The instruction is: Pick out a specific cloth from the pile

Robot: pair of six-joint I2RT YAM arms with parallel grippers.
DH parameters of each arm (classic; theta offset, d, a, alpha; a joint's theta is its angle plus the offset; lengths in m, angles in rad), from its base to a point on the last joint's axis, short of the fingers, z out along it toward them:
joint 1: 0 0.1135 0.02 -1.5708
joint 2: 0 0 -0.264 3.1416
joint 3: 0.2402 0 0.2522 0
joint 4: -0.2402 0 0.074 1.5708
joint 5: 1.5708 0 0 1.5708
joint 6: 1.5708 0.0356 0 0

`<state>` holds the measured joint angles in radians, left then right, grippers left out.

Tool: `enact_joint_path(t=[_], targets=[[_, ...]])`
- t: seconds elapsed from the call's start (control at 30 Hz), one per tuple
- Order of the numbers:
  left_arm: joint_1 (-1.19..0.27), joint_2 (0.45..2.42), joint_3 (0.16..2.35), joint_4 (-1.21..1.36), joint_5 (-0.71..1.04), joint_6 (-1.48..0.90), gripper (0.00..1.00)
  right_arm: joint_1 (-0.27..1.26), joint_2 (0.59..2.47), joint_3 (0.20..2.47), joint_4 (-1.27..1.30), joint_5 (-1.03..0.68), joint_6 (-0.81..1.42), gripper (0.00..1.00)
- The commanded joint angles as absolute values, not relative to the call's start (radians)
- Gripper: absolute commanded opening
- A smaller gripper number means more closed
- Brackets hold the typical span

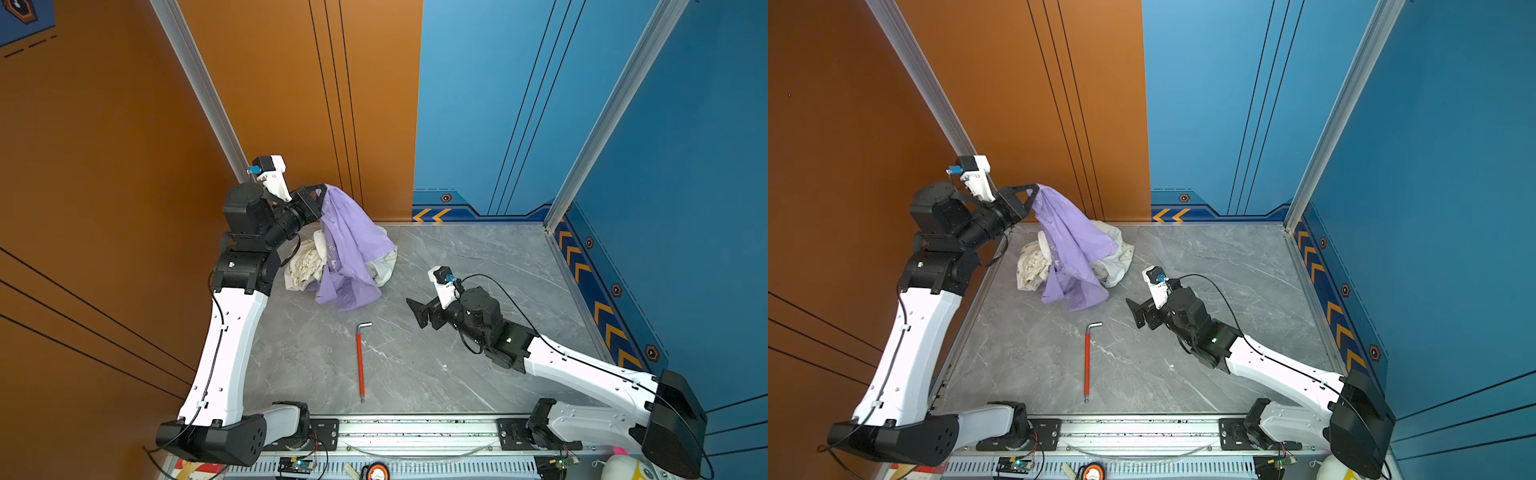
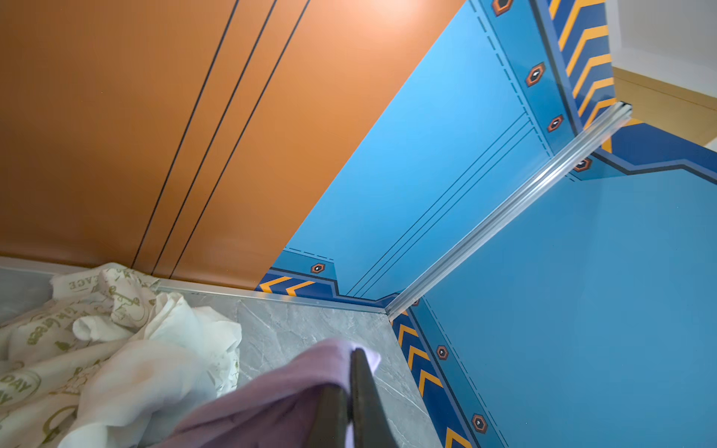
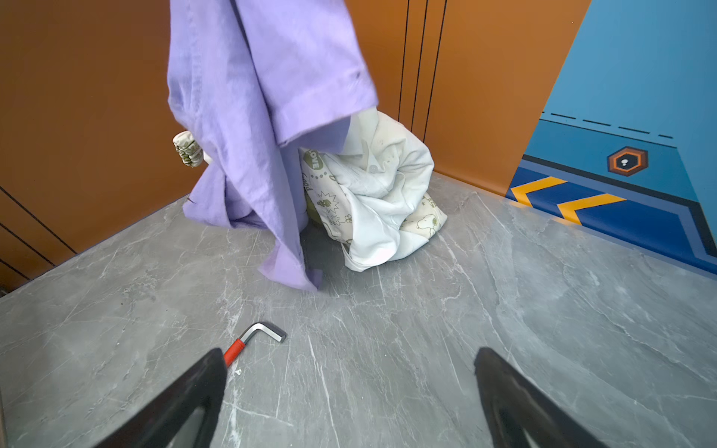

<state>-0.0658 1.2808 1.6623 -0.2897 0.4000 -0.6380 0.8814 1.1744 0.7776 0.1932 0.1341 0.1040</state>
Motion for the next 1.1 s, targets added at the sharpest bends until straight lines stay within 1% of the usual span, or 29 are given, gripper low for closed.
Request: enact_joint_path(t=[0.0, 0.07, 0.17, 0.3, 0.47, 0.57, 0.6, 0.63, 0.7, 0.73, 0.83, 0.97, 1.0, 1.03, 1.07], targets=[[-0.069, 1.295, 1.751, -0.250, 0.484, -0.597, 0.00, 0.891, 1.176, 0.804, 0.213, 0.145, 0.108, 1.00], [-0.080, 1.298, 1.743, -0.250, 0.492, -0.593, 0.00, 0.891, 1.170, 0.805, 0.221, 0.146, 0.112, 1.00], [-0.109, 1.286, 1.657, -0.250, 0.494, -0.575, 0.00, 0.891, 1.160, 0.807, 0.232, 0.150, 0.111, 1.00], [-0.180, 1.248, 1.459, -0.250, 0.443, -0.553, 0.00, 0.891, 1.151, 0.808, 0.232, 0.164, 0.110, 1.00], [-0.308, 1.224, 1.178, -0.252, 0.374, -0.548, 0.00, 0.891, 1.154, 0.798, 0.218, 0.183, 0.111, 0.98], [-0.396, 1.240, 1.053, -0.253, 0.341, -0.538, 0.00, 0.891, 1.164, 0.793, 0.206, 0.207, 0.126, 0.95], [-0.421, 1.252, 1.037, -0.253, 0.343, -0.515, 0.01, 0.891, 1.166, 0.791, 0.203, 0.213, 0.130, 0.95], [-0.448, 1.265, 0.997, -0.262, 0.340, -0.493, 0.04, 0.892, 1.167, 0.789, 0.200, 0.220, 0.136, 0.95], [-0.486, 1.291, 0.982, -0.289, 0.333, -0.455, 0.09, 0.891, 1.167, 0.783, 0.195, 0.228, 0.144, 0.94], [-0.496, 1.301, 0.982, -0.303, 0.337, -0.439, 0.15, 0.889, 1.167, 0.780, 0.195, 0.236, 0.149, 0.94], [-0.496, 1.284, 0.989, -0.311, 0.320, -0.407, 0.47, 0.887, 1.168, 0.770, 0.193, 0.252, 0.172, 0.91], [-0.475, 1.189, 0.993, -0.310, 0.205, -0.353, 0.89, 0.885, 1.182, 0.759, 0.209, 0.247, 0.210, 0.84], [-0.469, 1.162, 0.988, -0.311, 0.181, -0.342, 0.96, 0.885, 1.190, 0.760, 0.209, 0.243, 0.218, 0.83], [-0.463, 1.129, 0.979, -0.308, 0.161, -0.324, 0.99, 0.885, 1.200, 0.762, 0.210, 0.237, 0.229, 0.83], [-0.456, 1.098, 0.970, -0.307, 0.160, -0.293, 0.98, 0.885, 1.212, 0.767, 0.209, 0.224, 0.237, 0.83]])
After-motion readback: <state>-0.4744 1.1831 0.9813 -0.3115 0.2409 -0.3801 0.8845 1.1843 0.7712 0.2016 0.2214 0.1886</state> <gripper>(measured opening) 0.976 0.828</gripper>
